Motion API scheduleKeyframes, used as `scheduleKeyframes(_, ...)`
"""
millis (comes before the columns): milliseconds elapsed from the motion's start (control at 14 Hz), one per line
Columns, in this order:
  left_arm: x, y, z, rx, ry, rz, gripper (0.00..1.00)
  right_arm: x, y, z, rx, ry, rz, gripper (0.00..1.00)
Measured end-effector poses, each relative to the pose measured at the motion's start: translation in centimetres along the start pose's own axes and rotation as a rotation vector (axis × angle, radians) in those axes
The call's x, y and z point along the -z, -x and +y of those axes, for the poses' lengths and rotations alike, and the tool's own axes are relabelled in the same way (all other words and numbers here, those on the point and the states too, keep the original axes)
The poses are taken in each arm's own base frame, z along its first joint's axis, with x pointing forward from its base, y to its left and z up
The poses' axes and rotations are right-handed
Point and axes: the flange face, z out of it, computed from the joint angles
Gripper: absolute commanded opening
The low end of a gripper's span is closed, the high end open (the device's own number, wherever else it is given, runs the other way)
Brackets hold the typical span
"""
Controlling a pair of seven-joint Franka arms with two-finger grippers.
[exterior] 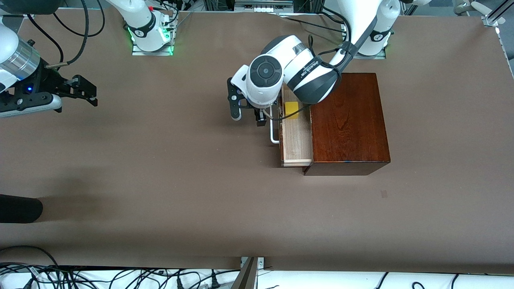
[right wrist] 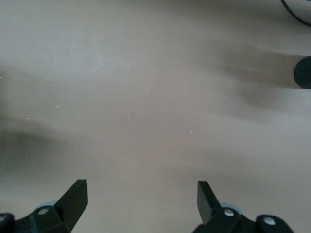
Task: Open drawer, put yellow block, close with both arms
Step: 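Push the drawer front shut with the left gripper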
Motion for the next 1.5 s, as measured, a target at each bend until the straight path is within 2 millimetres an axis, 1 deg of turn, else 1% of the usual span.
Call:
scheduleKeyframes(286, -4.9, 0.6, -1.1, -0.041, -0.036, -0.126, 1.00, 0.1, -0.1, 0.3, 0.000, 0.042, -0.001, 1.00)
scheduleKeyframes(429, -6.1, 0.2, -0.9, -0.078, -0.080, -0.168, 1.00, 0.3, -0.2, 0.3, -0.004, 0.043, 0.004, 1.00)
scheduleKeyframes(643, -6.5, 0.0, -0.9, -0.155, -0.121, -0.210, 1.00, 0.4, -0.3, 0.3, -0.009, 0.043, 0.007, 1.00)
scheduleKeyframes(1071, -6.6, 0.5, -1.7, -0.299, -0.110, -0.227, 1.00, 0.2, -0.3, 0.6, -0.018, 0.043, 0.003, 1.00)
scheduleKeyframes(1500, -6.2, 1.2, -2.3, -0.317, -0.095, -0.230, 1.00, 0.1, -0.4, 1.0, -0.024, 0.043, -0.001, 1.00)
